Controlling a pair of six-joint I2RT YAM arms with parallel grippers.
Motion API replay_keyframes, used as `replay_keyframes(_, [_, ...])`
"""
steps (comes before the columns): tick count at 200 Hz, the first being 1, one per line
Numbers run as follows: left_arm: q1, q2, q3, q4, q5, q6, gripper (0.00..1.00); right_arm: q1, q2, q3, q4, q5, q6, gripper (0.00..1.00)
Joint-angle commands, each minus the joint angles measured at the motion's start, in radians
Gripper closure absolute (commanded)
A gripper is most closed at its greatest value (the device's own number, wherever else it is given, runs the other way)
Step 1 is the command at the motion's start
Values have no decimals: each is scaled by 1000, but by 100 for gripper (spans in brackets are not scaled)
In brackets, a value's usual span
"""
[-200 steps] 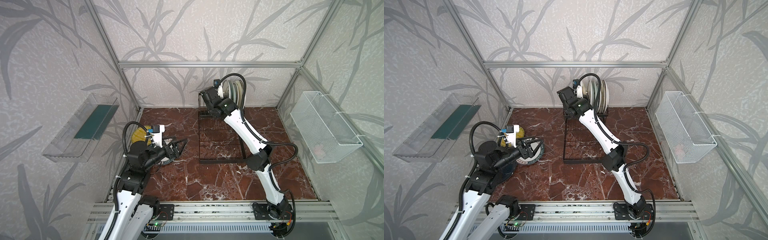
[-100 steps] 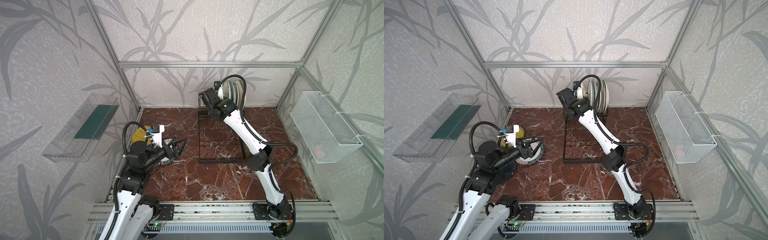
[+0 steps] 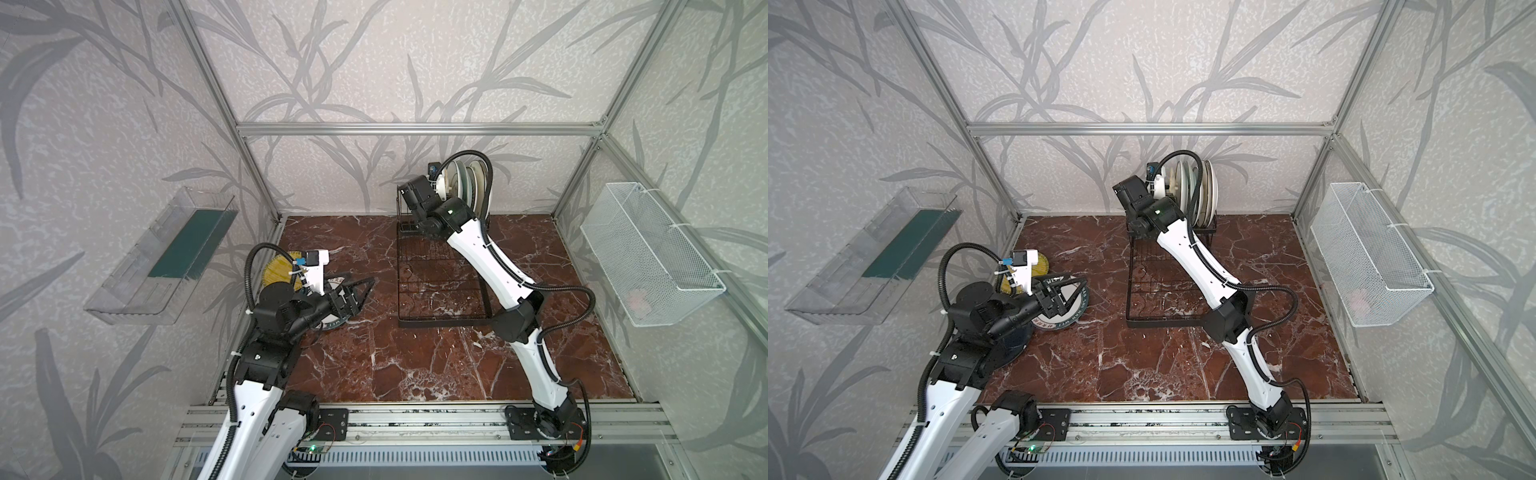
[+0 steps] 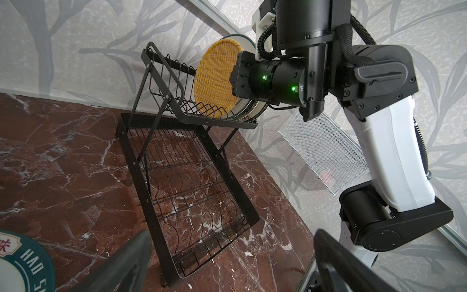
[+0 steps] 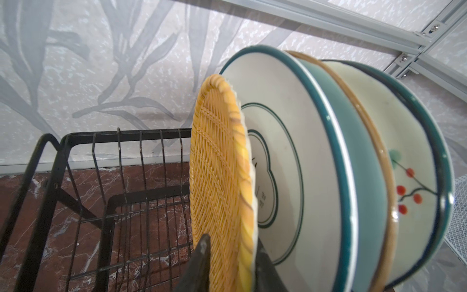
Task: Load plates into a dish rack
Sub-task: Place the plate on the dish rack.
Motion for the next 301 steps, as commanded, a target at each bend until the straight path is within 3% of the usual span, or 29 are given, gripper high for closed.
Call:
replay_keyframes(1, [5, -9, -11, 22, 19, 2, 1, -5, -35, -2, 14, -1, -8, 67])
replay_keyframes(79, [7, -8, -11, 22, 21, 1, 1, 11, -80, 1, 63, -7, -75, 46])
replay_keyframes(140, [10, -7, -11, 17, 16, 1, 1, 30, -116, 6, 94, -28, -134, 43])
replay_keyframes(192, [15, 4, -6, -5, 6, 10, 1, 70, -190, -18, 105, -78, -189, 33])
replay_keyframes(208, [25, 10, -4, -8, 7, 10, 1, 79, -231, -57, 113, -107, -203, 32])
replay_keyframes(261, [89, 79, -11, 8, 43, -10, 1, 92, -400, -257, 110, -257, -187, 0])
replay_keyframes(285, [101, 113, -4, -19, 43, 4, 1, 99, -475, -355, 97, -311, -192, 1])
replay_keyframes(301, [99, 119, -4, -40, 26, 24, 1, 108, -557, -504, 136, -368, -217, 1])
